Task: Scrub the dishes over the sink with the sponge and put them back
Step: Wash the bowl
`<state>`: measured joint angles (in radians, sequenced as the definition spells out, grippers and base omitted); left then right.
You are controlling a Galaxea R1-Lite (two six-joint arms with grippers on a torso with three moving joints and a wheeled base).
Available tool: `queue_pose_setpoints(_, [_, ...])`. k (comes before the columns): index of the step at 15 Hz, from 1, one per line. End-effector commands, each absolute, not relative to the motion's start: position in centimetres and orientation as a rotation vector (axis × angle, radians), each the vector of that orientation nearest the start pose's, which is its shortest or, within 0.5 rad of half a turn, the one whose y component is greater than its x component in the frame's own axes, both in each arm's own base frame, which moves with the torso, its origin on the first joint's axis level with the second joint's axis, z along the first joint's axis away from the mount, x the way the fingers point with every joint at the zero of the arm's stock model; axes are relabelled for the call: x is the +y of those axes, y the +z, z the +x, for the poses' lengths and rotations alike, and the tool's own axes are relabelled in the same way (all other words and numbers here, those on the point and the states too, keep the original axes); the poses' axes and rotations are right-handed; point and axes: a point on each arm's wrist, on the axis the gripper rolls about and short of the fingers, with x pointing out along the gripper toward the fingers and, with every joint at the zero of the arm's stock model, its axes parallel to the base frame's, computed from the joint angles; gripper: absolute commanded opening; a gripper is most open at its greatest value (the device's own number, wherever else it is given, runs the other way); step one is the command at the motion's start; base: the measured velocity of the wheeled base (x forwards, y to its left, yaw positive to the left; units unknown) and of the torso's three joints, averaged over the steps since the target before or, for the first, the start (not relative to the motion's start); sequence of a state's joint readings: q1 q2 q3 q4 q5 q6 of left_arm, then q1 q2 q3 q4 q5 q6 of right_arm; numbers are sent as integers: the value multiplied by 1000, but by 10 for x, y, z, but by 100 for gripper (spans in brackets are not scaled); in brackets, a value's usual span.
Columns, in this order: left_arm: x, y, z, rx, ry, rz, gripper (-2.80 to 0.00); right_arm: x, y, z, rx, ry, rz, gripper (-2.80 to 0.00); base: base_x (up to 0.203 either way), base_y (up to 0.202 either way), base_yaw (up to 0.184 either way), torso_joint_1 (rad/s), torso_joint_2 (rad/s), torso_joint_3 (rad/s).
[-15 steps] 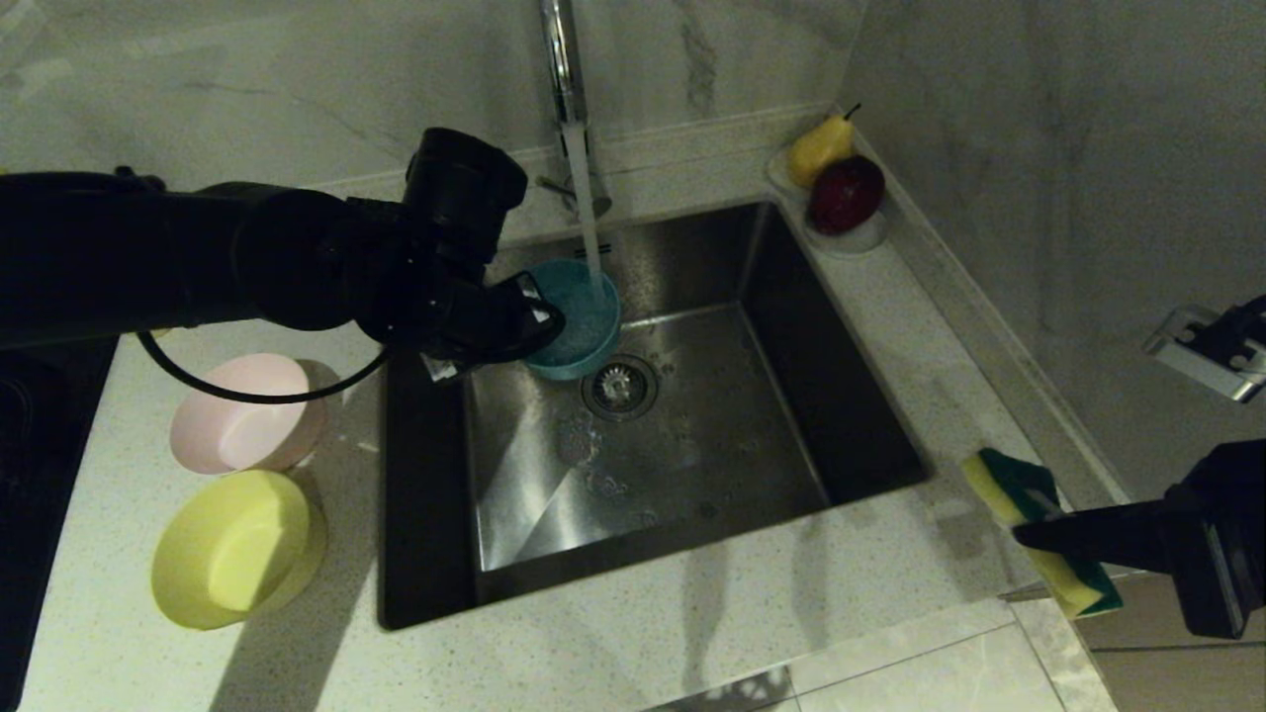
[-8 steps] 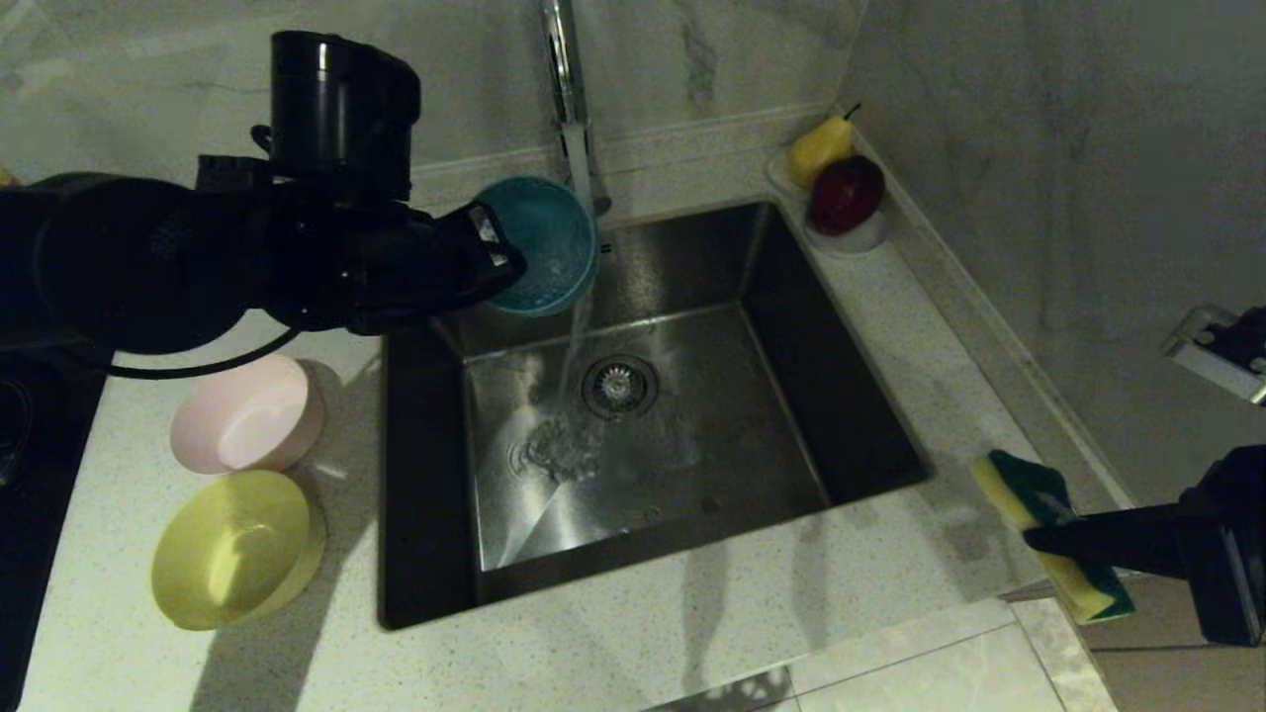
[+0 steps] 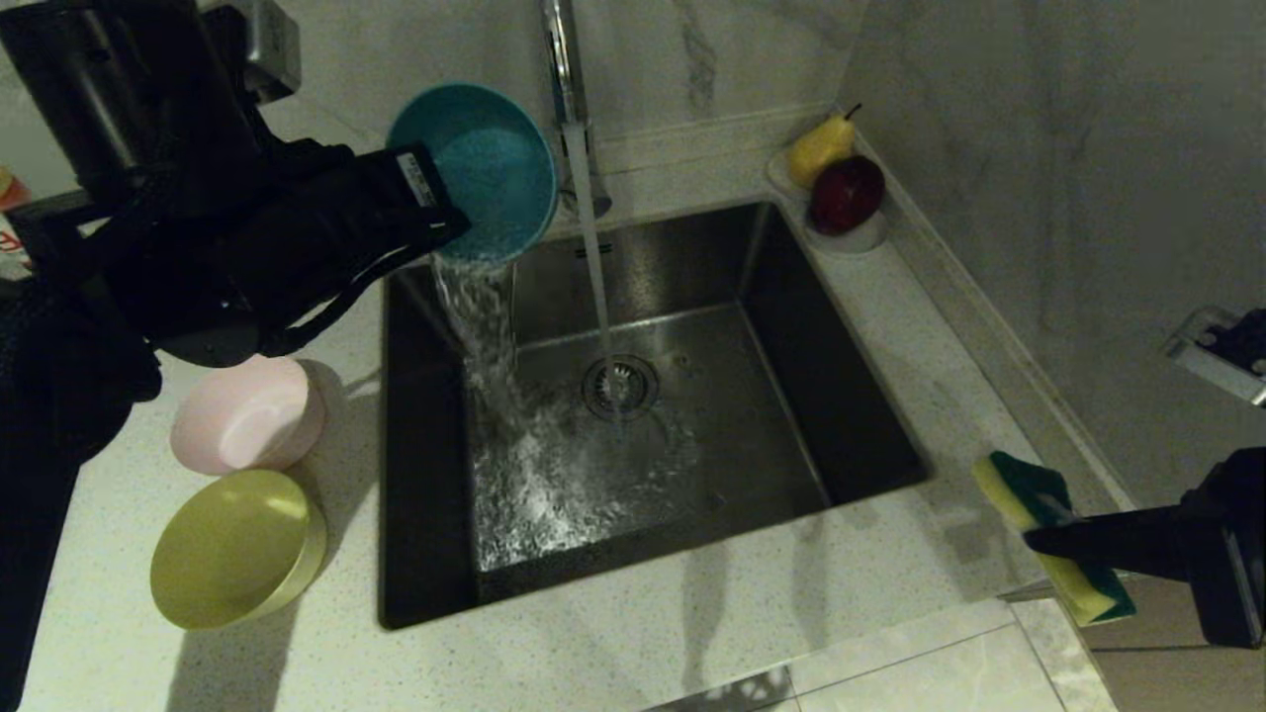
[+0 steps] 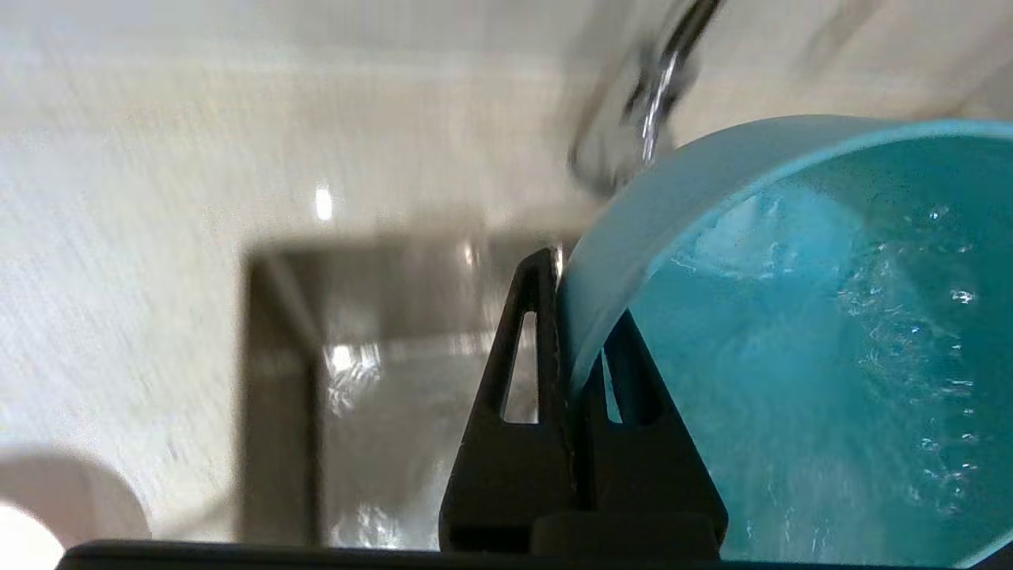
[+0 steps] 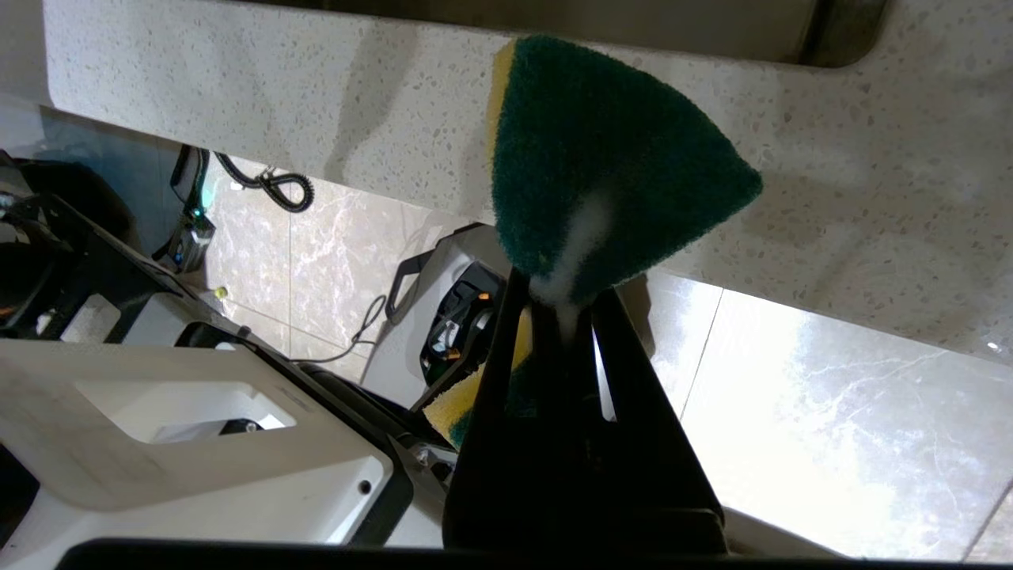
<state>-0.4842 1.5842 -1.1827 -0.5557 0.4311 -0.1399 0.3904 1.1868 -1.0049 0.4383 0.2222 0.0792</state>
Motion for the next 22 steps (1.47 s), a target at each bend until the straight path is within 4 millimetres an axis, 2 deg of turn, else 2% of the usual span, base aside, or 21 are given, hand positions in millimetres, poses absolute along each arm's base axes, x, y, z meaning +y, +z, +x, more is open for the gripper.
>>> queue_pose_setpoints(1, [-124,320,258,-230,-57,-192,-280,64,261,143,657,567,24,-280,0,0,0,0,0,0])
queue_pose_setpoints(5, [-118,329,246,-379,-69,-190,-280,65,260,144,660,568,23,-280,0,0,0,0,0,0])
queue_pose_setpoints(9, [-106,343,220,-545,-141,-200,-280,67,259,145,665,575,21,-280,0,0,0,0,0,0])
queue_pose_setpoints(14, [-93,358,192,-650,-194,-223,-280,69,259,144,668,586,19,-280,0,0,0,0,0,0])
queue_pose_setpoints(19, [-92,351,189,-604,-206,-219,-280,68,263,142,652,594,21,-280,0,0,0,0,0,0])
queue_pose_setpoints(22, [-94,322,194,-312,-214,-127,-280,72,271,137,622,627,18,-280,0,0,0,0,0,0])
